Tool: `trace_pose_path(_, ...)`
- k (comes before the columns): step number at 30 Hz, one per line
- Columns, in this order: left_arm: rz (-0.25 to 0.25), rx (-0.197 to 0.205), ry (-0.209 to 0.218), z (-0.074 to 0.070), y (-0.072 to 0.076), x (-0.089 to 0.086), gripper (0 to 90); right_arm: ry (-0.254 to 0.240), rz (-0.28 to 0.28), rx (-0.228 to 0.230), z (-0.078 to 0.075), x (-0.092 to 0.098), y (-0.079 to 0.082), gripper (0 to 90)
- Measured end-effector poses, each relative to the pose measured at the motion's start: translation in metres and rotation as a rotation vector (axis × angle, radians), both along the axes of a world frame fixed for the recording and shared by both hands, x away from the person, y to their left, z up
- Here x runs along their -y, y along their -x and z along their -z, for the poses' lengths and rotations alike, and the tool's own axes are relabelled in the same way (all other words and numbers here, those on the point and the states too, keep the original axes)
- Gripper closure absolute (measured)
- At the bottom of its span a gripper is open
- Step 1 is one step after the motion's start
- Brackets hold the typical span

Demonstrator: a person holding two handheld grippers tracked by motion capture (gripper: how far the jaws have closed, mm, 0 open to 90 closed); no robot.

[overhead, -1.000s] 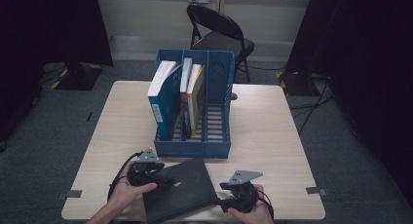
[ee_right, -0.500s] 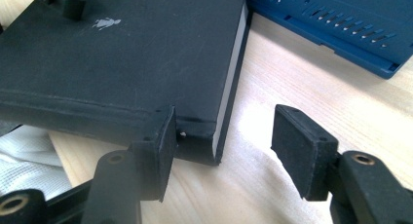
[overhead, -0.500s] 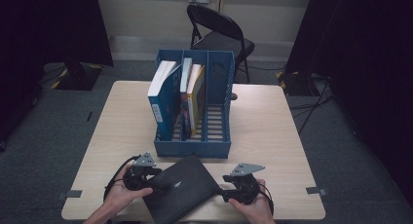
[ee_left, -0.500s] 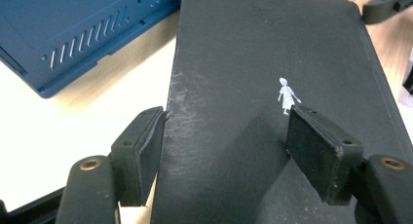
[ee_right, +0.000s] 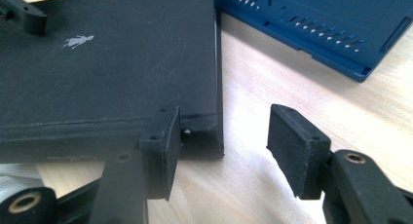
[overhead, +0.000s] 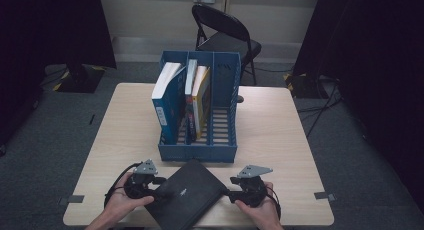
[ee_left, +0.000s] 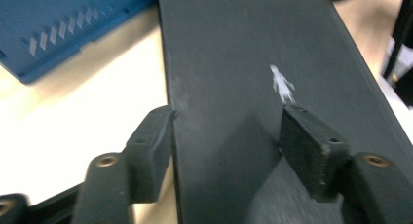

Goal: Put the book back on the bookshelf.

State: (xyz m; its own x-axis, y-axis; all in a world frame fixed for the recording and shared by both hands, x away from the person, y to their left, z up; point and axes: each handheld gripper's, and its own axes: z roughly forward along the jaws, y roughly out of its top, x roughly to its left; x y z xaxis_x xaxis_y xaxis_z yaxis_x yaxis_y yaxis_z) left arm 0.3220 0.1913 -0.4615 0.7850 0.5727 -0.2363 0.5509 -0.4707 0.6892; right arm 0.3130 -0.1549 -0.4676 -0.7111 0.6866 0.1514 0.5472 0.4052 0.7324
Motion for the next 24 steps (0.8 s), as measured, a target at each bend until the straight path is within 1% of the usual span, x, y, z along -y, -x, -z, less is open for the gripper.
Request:
trace_pose_path(2, -0.004, 0.016, -0.013, 0.000, -0.004, 0.008, 38.5, 0.008, 0.008, 0.015, 0.000, -0.001, 0.003, 47.4)
trace_pose_path(3, -0.001, 0.018, -0.018, 0.000, -0.008, 0.013, 38.1, 0.007, 0.013, 0.016, -0.001, -0.002, 0.004, 47.4)
trace_pose_path(5, -0.002, 0.007, -0.015, 0.000, -0.012, 0.019, 33.4, -0.004, -0.008, 0.002, 0.001, -0.004, 0.008, 44.5)
trace_pose_path(6, -0.004, 0.008, -0.014, 0.001, -0.014, 0.020, 33.7, 0.003, -0.019, 0.001, 0.002, -0.007, 0.010, 45.3)
trace_pose_path(7, -0.015, 0.002, 0.000, 0.002, -0.015, 0.019, 34.7, 0.005, -0.018, 0.012, 0.002, -0.008, 0.012, 46.7)
trace_pose_path(8, -0.020, -0.003, 0.005, 0.002, -0.015, 0.019, 36.4, 0.010, -0.017, 0.014, 0.001, -0.009, 0.013, 46.7)
trace_pose_path(10, -0.018, -0.001, 0.004, 0.002, -0.014, 0.018, 36.6, -0.001, -0.009, 0.005, 0.001, -0.008, 0.011, 47.1)
trace_pose_path(11, -0.025, 0.000, -0.001, 0.001, -0.013, 0.017, 37.2, -0.001, -0.013, 0.004, 0.001, -0.008, 0.011, 49.6)
trace_pose_path(12, -0.028, -0.012, -0.001, 0.001, -0.012, 0.017, 37.3, 0.001, -0.026, 0.008, 0.000, -0.009, 0.011, 51.7)
trace_pose_path(13, -0.046, -0.027, 0.005, 0.000, -0.011, 0.016, 37.3, 0.008, -0.026, 0.017, 0.000, -0.009, 0.012, 53.7)
trace_pose_path(14, -0.052, -0.035, 0.003, 0.000, -0.007, 0.018, 35.1, 0.009, -0.027, 0.024, 0.000, -0.010, 0.012, 55.2)
trace_pose_path(15, -0.051, -0.018, -0.013, 0.000, -0.003, 0.019, 31.6, 0.016, -0.023, 0.030, -0.001, -0.011, 0.011, 55.3)
trace_pose_path(16, -0.050, -0.002, -0.038, -0.001, 0.001, 0.020, 31.1, 0.017, -0.021, 0.032, -0.001, -0.011, 0.011, 55.5)
trace_pose_path(17, -0.046, -0.013, -0.039, -0.002, 0.004, 0.020, 30.3, 0.017, -0.017, 0.030, -0.001, -0.011, 0.009, 55.4)
trace_pose_path(18, -0.041, -0.027, -0.025, -0.002, 0.006, 0.018, 29.2, 0.013, -0.014, 0.025, -0.001, -0.010, 0.007, 55.4)
trace_pose_path(19, -0.025, -0.047, -0.016, -0.002, 0.007, 0.016, 29.2, 0.010, -0.005, 0.023, 0.000, -0.009, 0.006, 56.3)
trace_pose_path(21, -0.014, -0.071, 0.014, -0.002, 0.008, 0.012, 30.3, 0.010, 0.000, 0.023, -0.001, -0.009, 0.003, 59.1)
trace_pose_path(22, 0.002, -0.075, 0.016, -0.002, 0.009, 0.011, 30.4, 0.009, 0.005, 0.025, -0.001, -0.009, 0.001, 59.7)
trace_pose_path(23, 0.003, -0.074, 0.012, -0.002, 0.010, 0.010, 31.4, 0.007, 0.005, 0.023, -0.001, -0.008, -0.001, 59.6)
trace_pose_path(24, -0.003, -0.092, 0.021, -0.002, 0.011, 0.010, 32.7, 0.001, 0.009, 0.016, 0.000, -0.008, -0.003, 59.6)
